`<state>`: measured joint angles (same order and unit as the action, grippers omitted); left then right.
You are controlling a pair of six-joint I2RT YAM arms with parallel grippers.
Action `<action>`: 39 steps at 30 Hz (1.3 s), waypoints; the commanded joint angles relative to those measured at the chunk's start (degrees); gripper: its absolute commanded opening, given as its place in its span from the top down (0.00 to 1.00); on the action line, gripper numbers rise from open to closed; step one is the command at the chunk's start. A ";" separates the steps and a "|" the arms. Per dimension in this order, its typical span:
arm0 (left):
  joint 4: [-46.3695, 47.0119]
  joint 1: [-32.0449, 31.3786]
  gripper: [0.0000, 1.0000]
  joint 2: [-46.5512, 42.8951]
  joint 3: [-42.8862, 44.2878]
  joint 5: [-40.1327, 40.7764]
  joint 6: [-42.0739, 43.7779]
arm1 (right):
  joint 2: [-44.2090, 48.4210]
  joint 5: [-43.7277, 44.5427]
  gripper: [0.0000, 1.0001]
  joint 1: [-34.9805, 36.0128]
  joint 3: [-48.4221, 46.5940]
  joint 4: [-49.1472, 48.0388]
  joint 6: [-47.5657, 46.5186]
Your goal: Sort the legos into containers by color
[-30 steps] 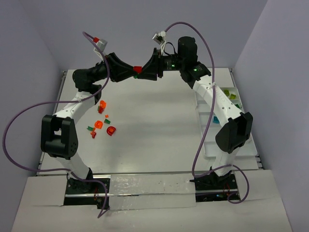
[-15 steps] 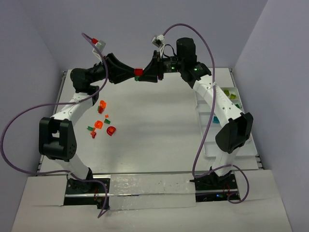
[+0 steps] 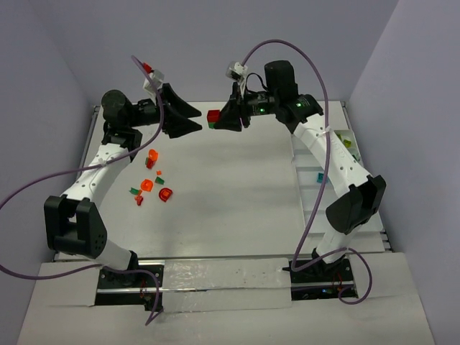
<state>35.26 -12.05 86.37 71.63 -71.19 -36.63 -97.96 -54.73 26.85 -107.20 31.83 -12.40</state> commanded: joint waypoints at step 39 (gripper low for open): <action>-17.09 -4.73 0.41 -1.48 7.16 -6.68 23.15 | 3.06 6.57 1.00 5.30 -0.89 7.12 -12.06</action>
<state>19.29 -16.31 85.30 75.51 -76.15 -15.32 -95.17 -48.63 31.64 -106.87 41.15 -25.43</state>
